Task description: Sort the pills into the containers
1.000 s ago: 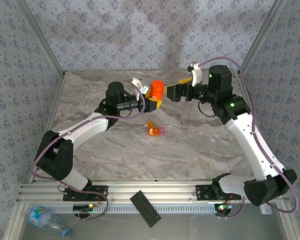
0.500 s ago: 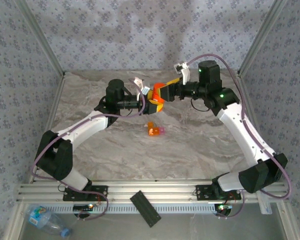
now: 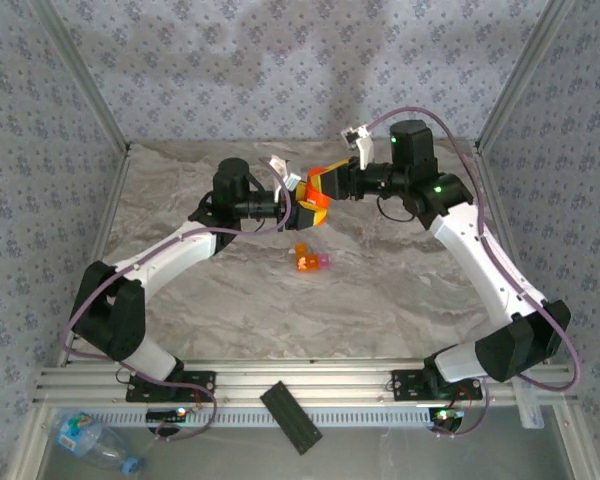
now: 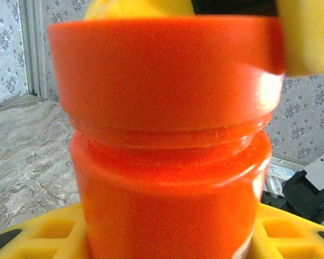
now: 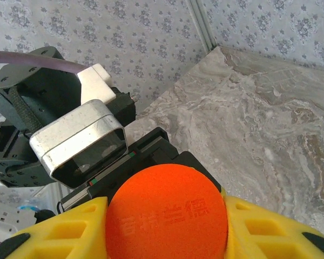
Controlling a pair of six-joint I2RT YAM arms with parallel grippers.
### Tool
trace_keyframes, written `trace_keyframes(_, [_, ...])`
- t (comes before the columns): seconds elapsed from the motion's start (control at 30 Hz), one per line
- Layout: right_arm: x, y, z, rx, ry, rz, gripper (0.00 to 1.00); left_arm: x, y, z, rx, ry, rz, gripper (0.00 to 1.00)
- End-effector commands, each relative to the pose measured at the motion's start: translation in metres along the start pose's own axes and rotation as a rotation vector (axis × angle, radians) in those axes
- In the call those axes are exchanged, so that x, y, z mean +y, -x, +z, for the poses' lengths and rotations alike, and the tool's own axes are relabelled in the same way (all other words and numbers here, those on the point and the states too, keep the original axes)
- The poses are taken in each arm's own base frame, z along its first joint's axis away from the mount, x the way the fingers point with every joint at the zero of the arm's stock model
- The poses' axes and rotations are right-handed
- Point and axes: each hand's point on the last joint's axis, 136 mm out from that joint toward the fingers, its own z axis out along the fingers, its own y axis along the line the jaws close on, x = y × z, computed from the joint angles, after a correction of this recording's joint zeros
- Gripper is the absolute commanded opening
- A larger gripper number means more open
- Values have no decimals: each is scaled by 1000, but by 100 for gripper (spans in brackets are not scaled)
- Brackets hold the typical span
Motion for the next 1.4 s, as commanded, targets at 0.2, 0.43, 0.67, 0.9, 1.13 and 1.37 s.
trace_keyframes(0.2, [-22, -24, 22, -3, -198, 120, 37, 15, 32, -2, -101, 204, 137, 0])
trace_keyframes(0.43, [-38, -40, 47, -30, -337, 221, 38, 25, 31, 1, -138, 365, 188, 0])
trace_keyframes(0.67, [-39, -36, 50, -57, -345, 235, 41, 30, 27, 2, -154, 397, 177, 0])
trace_keyframes(0.9, [-29, -13, 11, -108, -294, 192, 84, 41, 26, -3, -158, 413, 164, 0])
trace_keyframes(1.13, [-2, -4, -37, -133, -150, 75, 98, 38, 28, -11, -136, 298, 146, 0])
trace_keyframes(1.37, [-4, 5, -38, -81, -88, 15, 94, 6, 18, -3, -33, 60, 94, 0])
